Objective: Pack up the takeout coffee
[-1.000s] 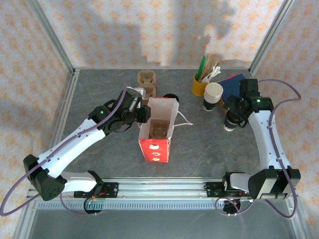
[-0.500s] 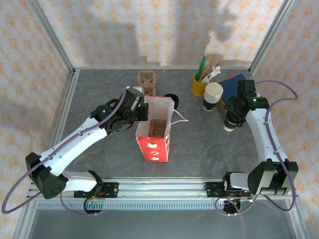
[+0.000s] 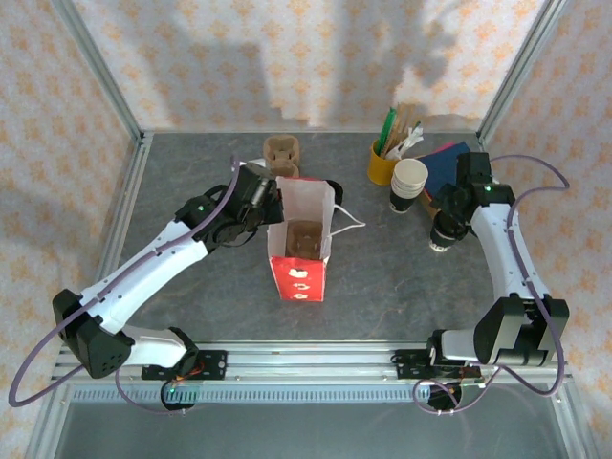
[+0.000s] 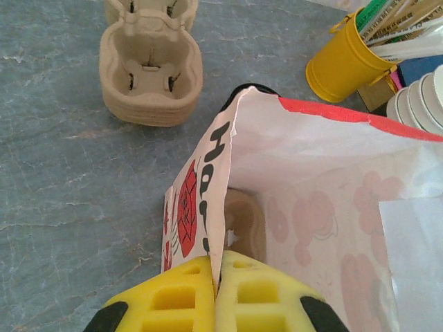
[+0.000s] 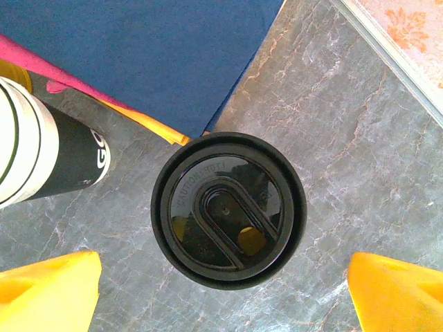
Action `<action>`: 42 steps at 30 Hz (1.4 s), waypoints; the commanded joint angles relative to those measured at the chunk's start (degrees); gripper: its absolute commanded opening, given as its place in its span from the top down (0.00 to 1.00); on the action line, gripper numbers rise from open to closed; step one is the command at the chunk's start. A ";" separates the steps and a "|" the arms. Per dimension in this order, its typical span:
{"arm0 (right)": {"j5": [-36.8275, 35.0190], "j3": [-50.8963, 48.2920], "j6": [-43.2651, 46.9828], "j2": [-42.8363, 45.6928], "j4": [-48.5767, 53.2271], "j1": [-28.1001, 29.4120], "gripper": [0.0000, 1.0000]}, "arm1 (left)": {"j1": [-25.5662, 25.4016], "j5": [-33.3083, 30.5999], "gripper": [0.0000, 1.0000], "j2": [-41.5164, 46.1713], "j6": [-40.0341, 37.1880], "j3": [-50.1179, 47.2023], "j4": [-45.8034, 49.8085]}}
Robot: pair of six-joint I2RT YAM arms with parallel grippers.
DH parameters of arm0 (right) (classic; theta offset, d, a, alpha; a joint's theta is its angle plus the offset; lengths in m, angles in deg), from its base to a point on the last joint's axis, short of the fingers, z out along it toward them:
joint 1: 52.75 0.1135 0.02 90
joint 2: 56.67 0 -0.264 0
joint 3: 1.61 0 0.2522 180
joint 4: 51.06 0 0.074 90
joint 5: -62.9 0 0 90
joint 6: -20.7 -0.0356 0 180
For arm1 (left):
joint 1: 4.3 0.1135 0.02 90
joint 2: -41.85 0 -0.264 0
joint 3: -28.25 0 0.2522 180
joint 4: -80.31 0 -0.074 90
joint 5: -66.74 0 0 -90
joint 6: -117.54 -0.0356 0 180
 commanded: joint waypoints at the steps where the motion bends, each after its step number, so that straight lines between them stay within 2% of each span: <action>1: -0.94 -0.57 0.58 -0.24 -0.22 -0.55 0.09 | 1.25 -3.22 1.00 -0.19 0.26 2.07 -0.75; 12: 0.68 -2.72 2.03 -1.25 -0.90 -1.00 0.11 | 4.08 -3.24 1.00 -1.90 -0.80 3.45 -1.52; 18: 2.19 -2.67 3.06 -2.41 0.78 -1.00 0.20 | 4.36 -2.22 1.00 -2.83 -1.16 3.46 -2.12; 23: 0.02 -2.56 3.21 -3.03 1.88 -1.00 0.18 | 4.30 -1.81 1.00 -3.10 -1.51 2.88 -2.77; 28: -0.59 -2.85 3.65 -3.42 1.34 -1.04 0.06 | 4.30 -1.61 1.00 -3.40 -1.94 2.96 -2.77; 36: 0.11 -2.45 4.40 -6.19 -0.13 -1.52 0.16 | 4.30 -1.14 1.00 -3.42 -2.04 2.52 -3.23; 42: 1.07 -2.90 4.66 -7.33 -0.98 -1.88 0.16 | 4.30 -1.74 1.00 -3.51 -2.04 2.52 -3.19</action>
